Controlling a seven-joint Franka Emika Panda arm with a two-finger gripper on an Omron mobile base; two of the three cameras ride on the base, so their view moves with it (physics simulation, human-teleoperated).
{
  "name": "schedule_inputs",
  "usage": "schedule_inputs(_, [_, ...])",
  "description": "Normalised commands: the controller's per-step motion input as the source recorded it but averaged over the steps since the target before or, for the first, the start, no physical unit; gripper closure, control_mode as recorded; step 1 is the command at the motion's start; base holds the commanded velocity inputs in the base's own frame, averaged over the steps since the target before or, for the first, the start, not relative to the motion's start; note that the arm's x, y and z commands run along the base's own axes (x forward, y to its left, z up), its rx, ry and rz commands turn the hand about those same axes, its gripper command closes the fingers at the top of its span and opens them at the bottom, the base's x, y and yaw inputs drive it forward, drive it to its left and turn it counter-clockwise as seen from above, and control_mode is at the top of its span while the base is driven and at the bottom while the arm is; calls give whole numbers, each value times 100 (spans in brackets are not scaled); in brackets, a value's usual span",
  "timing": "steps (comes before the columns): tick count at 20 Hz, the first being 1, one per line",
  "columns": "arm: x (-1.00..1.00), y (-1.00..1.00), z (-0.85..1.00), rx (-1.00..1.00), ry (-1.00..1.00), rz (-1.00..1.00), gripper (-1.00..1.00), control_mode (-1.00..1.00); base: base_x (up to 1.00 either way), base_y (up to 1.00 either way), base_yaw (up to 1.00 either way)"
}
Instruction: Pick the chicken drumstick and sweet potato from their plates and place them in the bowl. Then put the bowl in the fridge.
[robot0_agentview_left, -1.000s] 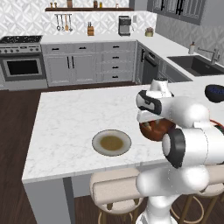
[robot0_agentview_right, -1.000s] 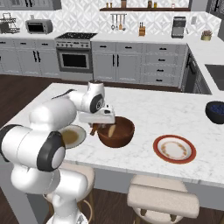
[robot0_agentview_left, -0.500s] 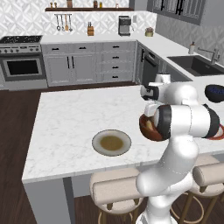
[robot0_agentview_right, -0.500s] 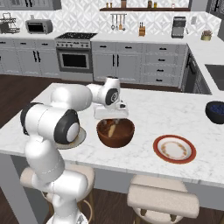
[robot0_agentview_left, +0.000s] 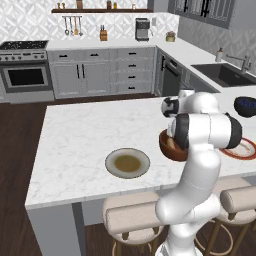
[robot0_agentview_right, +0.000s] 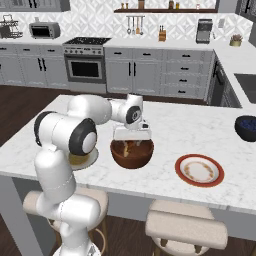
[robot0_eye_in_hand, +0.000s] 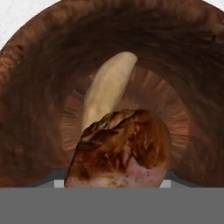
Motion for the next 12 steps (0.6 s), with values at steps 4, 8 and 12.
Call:
schedule_inputs(4, [16, -14, -43, 0, 0, 0, -100, -100, 0, 0, 0])
schedule_inputs(8, [36, -16, -19, 0, 0, 0, -100, -100, 0, 0, 0])
schedule_inputs(12, [16, -6, 0, 0, 0, 0, -100, -100, 0, 0, 0])
